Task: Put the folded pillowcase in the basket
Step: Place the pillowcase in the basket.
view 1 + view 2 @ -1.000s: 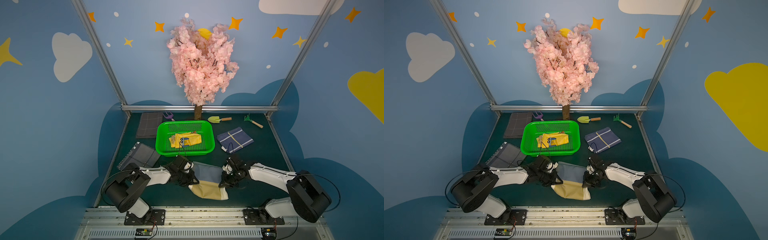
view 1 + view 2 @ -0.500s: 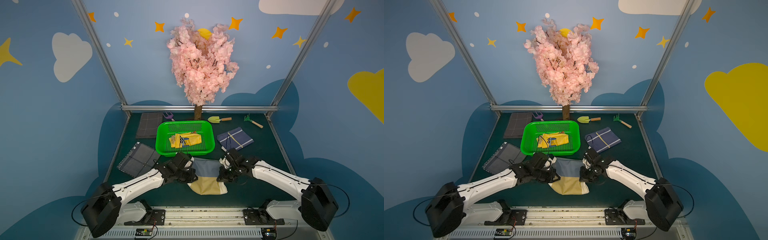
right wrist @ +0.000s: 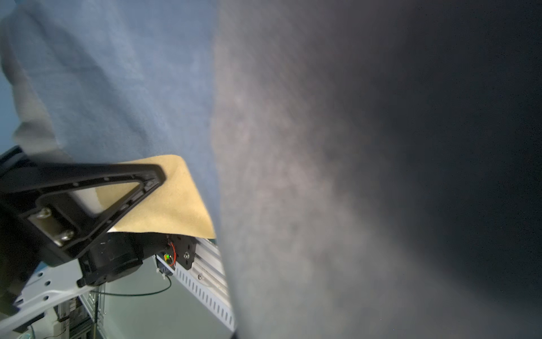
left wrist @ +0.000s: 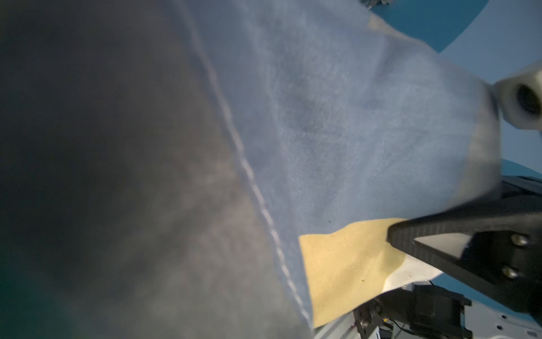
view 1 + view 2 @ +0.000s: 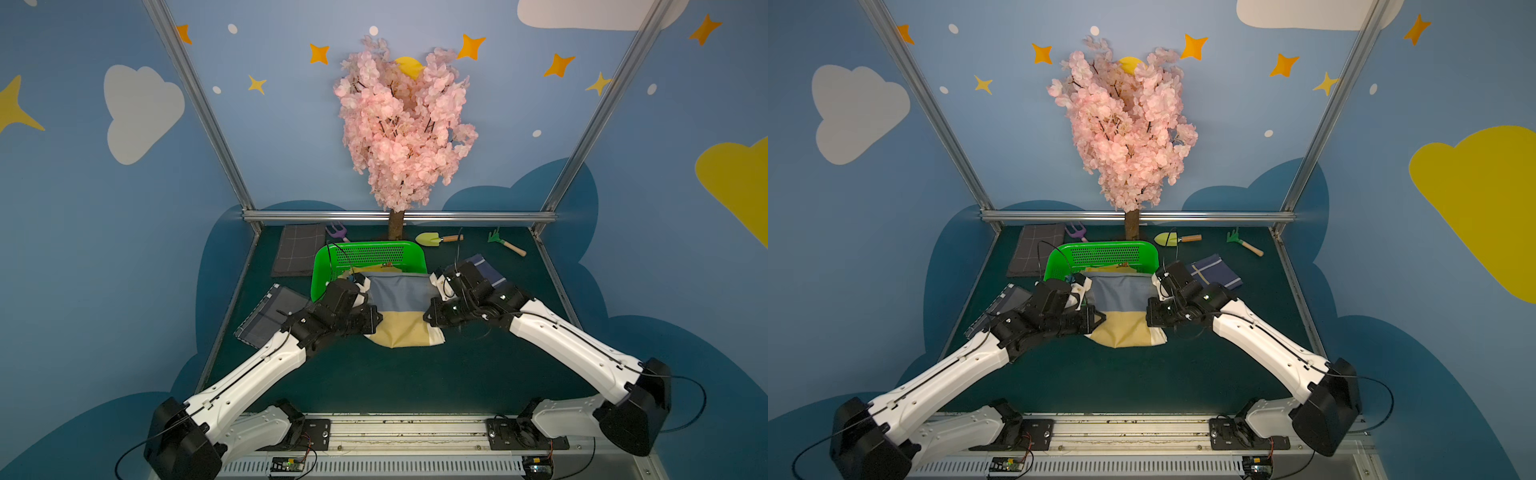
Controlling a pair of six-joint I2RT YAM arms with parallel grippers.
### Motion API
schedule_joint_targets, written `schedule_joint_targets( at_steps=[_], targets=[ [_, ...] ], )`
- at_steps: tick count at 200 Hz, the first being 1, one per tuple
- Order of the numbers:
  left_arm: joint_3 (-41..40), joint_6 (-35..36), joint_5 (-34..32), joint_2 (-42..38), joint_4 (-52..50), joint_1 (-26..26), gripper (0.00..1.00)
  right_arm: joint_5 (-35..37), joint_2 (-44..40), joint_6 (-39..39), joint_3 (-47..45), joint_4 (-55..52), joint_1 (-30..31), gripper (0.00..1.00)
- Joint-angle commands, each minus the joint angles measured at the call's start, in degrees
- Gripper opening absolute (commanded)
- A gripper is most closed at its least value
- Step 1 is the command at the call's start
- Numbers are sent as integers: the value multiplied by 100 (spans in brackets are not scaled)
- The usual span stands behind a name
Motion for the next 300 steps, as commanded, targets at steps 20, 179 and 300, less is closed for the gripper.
schedule_joint_targets(
  at_steps=[20, 179, 300],
  targets=[
    [885, 778, 350, 774, 192, 892, 3, -134, 1291, -376, 1189, 159, -466, 0],
    [2490, 908, 1533, 4063, 435, 2299, 3, -1303, 5284, -573, 5043, -354, -1237, 0],
    [2632, 919, 1162, 4745, 470, 2319, 55, -1286, 5722, -468, 5280, -388, -1304, 62]
  ],
)
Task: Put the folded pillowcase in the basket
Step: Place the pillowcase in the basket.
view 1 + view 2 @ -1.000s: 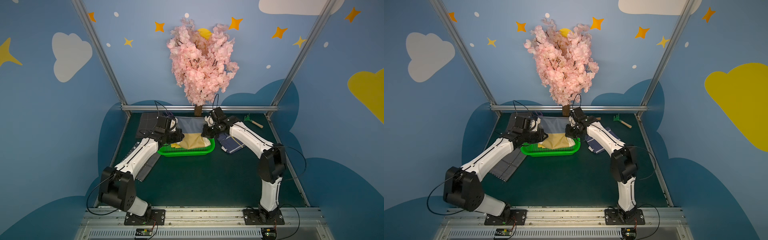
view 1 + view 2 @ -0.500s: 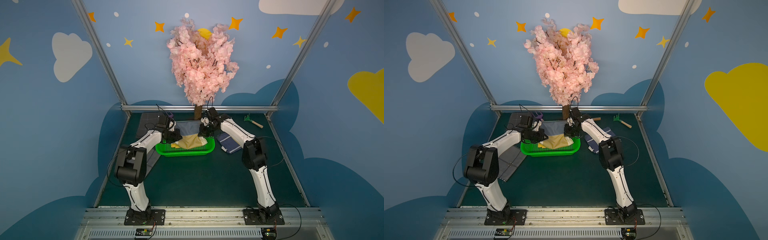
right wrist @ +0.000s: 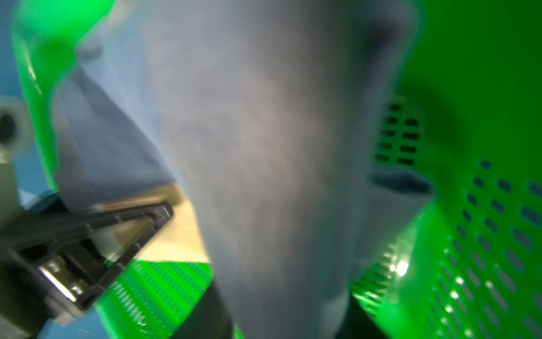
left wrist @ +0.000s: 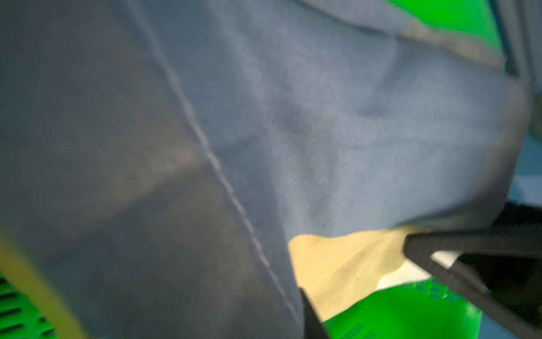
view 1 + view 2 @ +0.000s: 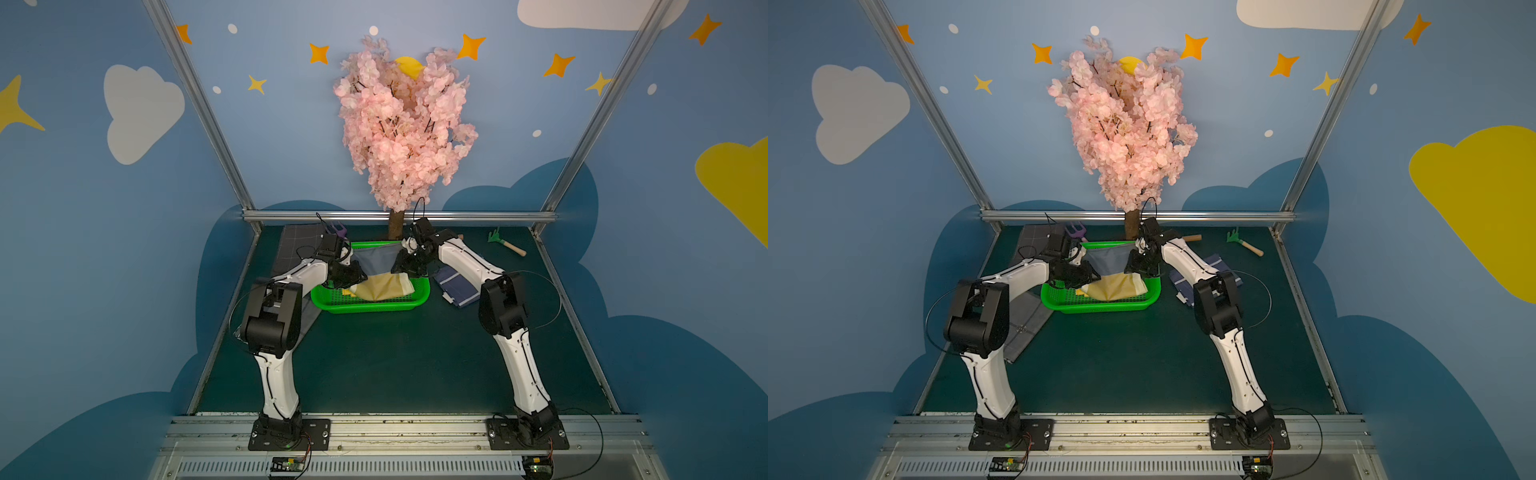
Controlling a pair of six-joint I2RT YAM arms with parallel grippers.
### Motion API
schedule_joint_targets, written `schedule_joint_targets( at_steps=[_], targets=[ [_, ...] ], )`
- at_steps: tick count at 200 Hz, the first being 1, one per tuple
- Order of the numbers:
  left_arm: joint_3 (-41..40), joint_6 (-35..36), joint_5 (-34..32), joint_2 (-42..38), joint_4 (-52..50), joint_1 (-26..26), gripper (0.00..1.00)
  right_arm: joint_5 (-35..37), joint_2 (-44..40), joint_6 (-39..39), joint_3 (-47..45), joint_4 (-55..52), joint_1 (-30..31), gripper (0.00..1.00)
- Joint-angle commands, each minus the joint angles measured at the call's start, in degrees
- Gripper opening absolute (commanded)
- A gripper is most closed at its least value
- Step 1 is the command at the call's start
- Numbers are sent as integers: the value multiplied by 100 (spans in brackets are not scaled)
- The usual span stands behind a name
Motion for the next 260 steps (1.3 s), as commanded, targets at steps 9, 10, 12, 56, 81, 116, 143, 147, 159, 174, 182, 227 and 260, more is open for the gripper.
schedule_joint_targets(
  at_steps=[9, 10, 12, 56, 81, 116, 143, 147, 159, 174, 182, 227, 260],
  targets=[
    [18, 94, -173, -83, -88, 9, 64, 26, -46, 20, 135, -34, -31, 65],
    [21, 99, -179, -92, -96, 9, 65, 28, -50, 20, 134, -35, -30, 65],
    [24, 100, -210, -104, -110, 9, 67, 36, -59, 13, 137, -36, -35, 66],
    [-60, 228, -791, -686, -294, 9, 75, 299, -566, -103, -15, 82, 11, 67],
    [-123, 238, -1252, -1149, -367, 8, 75, 445, -917, -121, -95, 109, 41, 68],
    [-82, 193, -1341, -1716, -472, 9, 75, 704, -1444, -164, -287, 131, 84, 68],
    [-37, 93, -1087, -2016, -486, -76, 75, 1011, -2002, -204, -686, 188, 68, 69],
    [-37, 74, -1024, -2044, -467, -110, 75, 1064, -2102, -213, -774, 198, 62, 69],
    [-71, -21, -875, -2122, -375, -277, 75, 1228, -2448, -257, -1124, 248, 34, 69],
    [-81, -93, -874, -2135, -263, -645, 75, 1416, -2924, -335, -1661, 254, -58, 69],
    [-66, -131, -876, -2101, -199, -881, 75, 1491, -3182, -372, -1980, 254, -135, 68],
    [75, -923, -484, -1399, 488, -2023, 76, 1907, -4730, -277, -3915, 342, -810, 67],
    [518, -1370, -330, -645, 807, -2647, 76, 1917, -5565, -521, -4940, 510, -1576, 70]
  ],
)
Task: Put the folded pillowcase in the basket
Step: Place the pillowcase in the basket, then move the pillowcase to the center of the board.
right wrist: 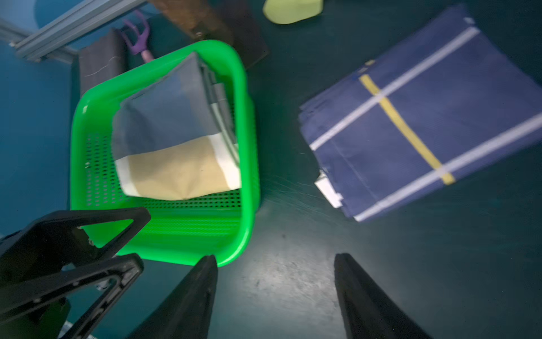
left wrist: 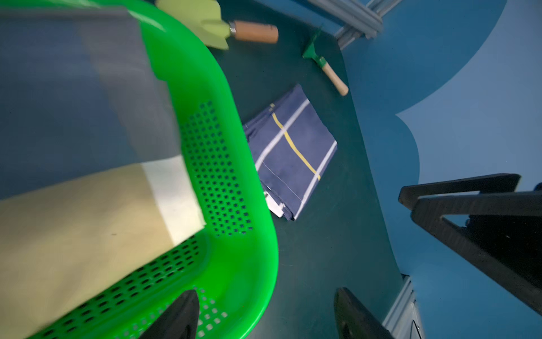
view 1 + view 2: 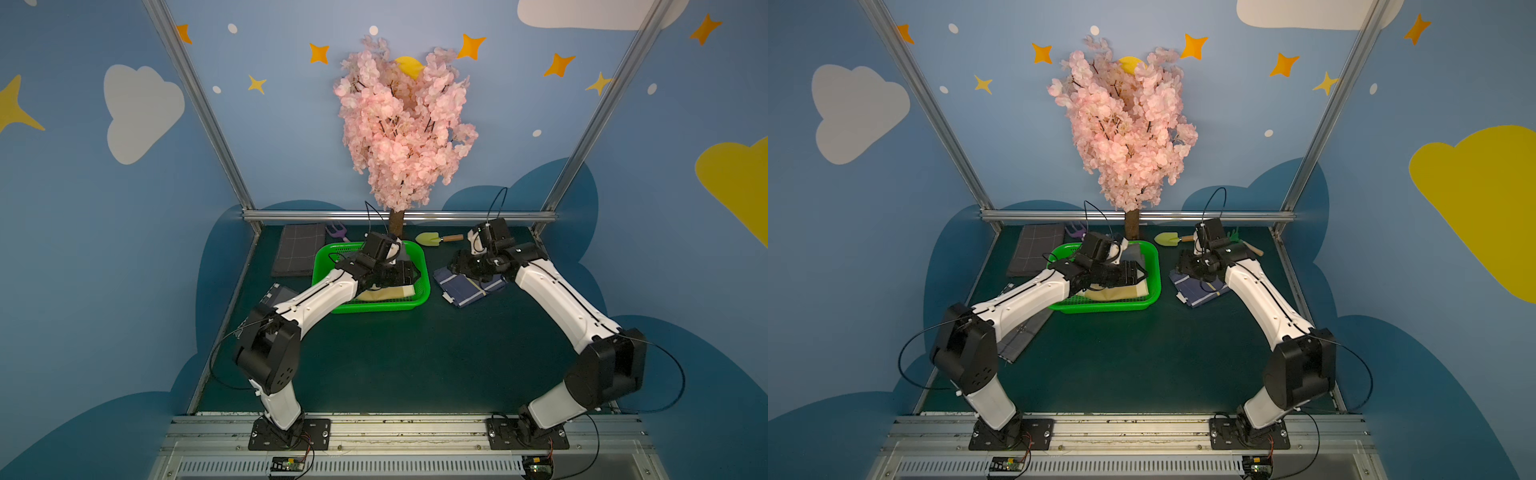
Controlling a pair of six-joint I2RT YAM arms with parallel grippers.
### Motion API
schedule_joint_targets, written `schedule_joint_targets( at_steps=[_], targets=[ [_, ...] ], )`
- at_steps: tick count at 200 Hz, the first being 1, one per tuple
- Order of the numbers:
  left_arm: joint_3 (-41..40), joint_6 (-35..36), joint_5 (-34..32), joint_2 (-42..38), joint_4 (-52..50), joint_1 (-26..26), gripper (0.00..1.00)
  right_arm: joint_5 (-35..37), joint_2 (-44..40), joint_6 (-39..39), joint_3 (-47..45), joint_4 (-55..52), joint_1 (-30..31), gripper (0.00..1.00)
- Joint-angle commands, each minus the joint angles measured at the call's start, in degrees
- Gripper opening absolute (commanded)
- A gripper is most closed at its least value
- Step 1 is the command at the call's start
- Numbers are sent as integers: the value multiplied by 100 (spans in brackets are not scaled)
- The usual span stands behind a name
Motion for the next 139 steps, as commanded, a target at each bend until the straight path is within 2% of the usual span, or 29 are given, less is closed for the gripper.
schedule_joint_targets(
  at_steps=[1, 18, 38, 58, 75, 98, 139],
  targets=[
    [338, -495, 208, 427, 378, -308, 76, 129, -505, -208, -503, 159, -413, 70],
    [477, -630, 139, 640, 494, -507, 76, -205, -688, -201, -940, 340, -941, 72],
    [618, -655, 49, 756, 462, -702, 76, -654, -511, -57, -1111, 377, -1651, 76],
    [667, -597, -55, 796, 344, -870, 76, -1257, 24, 102, -983, 357, -2306, 76],
    [613, -554, -103, 797, 284, -1000, 76, -2004, 654, -320, -584, 200, -2776, 75],
    [524, -460, -76, 818, 252, -1127, 76, -2288, 1322, -380, -279, 153, -3075, 71],
    [257, -350, -249, 688, 228, -1244, 76, -2223, 1895, -520, -44, 210, -3264, 71]
  ],
)
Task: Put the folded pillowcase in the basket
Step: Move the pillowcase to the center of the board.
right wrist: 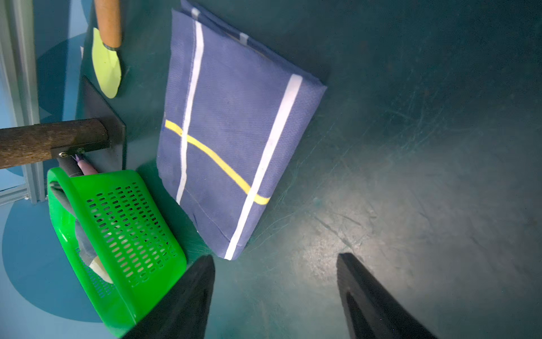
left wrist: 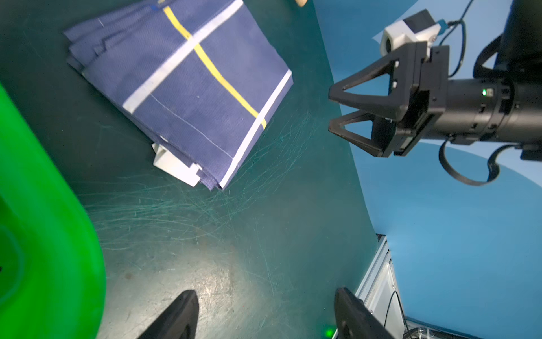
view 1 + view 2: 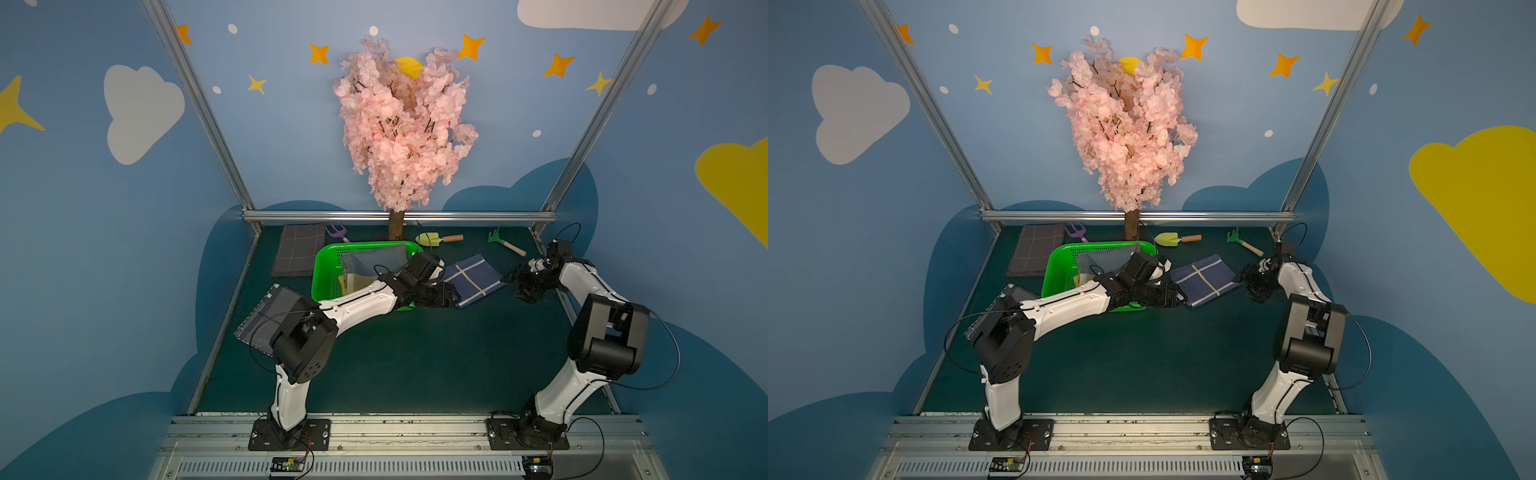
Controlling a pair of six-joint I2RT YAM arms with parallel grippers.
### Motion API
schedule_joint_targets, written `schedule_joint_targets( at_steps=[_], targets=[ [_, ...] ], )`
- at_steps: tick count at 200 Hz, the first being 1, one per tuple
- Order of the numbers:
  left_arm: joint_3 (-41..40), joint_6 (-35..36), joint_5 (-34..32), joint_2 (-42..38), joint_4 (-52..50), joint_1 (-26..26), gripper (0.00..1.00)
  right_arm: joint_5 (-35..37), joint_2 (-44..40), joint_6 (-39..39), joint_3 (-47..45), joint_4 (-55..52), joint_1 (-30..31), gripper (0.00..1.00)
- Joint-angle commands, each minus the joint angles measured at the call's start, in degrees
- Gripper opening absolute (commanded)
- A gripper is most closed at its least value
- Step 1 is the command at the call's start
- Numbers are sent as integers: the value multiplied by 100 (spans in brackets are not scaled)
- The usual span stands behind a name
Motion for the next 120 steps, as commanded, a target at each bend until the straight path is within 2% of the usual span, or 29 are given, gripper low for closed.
schedule_joint_targets(
  at_steps=[1, 48, 120],
  targets=[
    [-160, 146, -150, -115, -122, -26, 76, -236, 201, -201, 305, -37, -65, 71],
    [-179, 327, -475, -402, -464, -218, 77, -105, 901, -278, 688, -37, -110, 72],
    [-389, 180, -232, -496, -526, -325, 77, 10, 1731, -458, 1673, -378, -7, 73]
  ],
)
